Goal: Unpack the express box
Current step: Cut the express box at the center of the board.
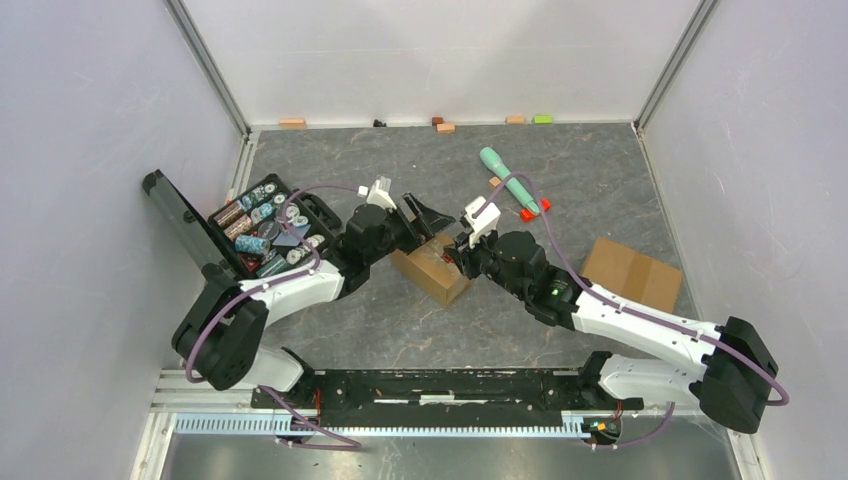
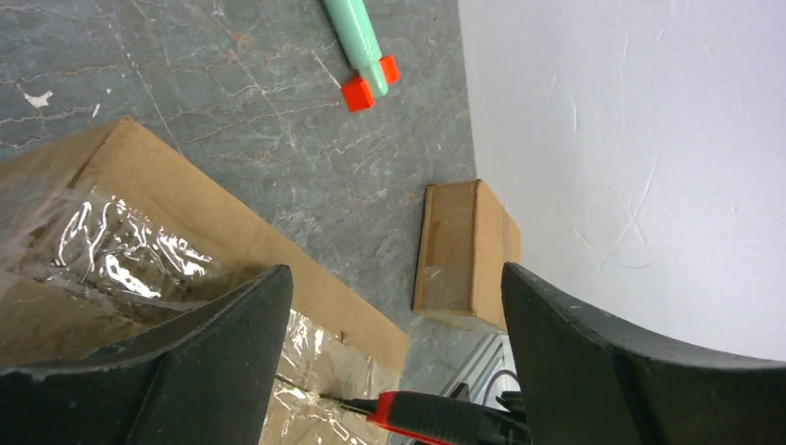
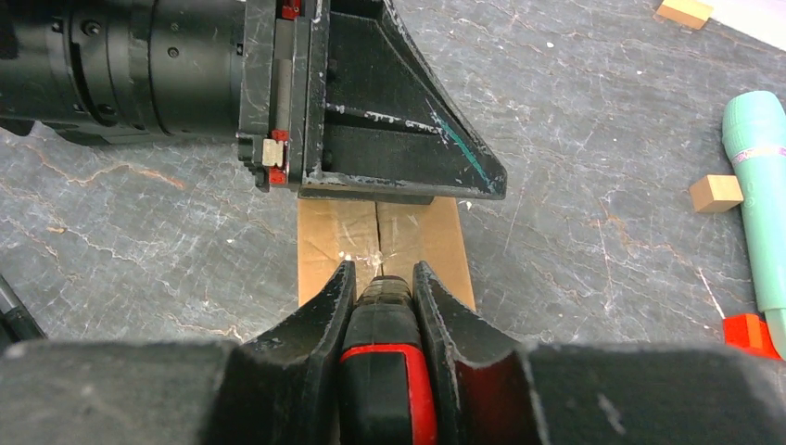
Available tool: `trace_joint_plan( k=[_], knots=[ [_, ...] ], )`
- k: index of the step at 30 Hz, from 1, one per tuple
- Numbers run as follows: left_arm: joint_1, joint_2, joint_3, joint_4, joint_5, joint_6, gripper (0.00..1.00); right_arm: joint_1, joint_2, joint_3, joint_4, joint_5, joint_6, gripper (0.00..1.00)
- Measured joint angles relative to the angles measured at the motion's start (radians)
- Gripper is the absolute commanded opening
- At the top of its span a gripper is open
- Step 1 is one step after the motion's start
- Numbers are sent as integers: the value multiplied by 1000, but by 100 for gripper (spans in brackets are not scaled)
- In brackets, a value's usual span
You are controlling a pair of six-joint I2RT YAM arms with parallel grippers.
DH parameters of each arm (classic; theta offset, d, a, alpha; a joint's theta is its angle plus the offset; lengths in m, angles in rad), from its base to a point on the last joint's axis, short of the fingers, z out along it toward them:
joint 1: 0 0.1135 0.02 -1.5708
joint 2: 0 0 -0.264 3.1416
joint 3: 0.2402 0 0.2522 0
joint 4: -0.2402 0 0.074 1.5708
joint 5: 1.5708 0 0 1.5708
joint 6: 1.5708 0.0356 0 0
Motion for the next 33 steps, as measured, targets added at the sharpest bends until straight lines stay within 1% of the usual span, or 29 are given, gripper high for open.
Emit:
trace_joint_plan(
  k=[3,5,16,33],
  knots=[
    [2,7,-35,98,10,-23,89,0,-1,3,-3,-1,1,0],
    [2,13,-36,107,6,-31,89,0,-1,6,-12,0,3,0],
    [-12,31,26,-12,-47,-64,89,4,-31,30,-101,30,12,0],
    [-18,66,33,12,-55,-105,89,9,-76,37,-173,49,12,0]
  ],
)
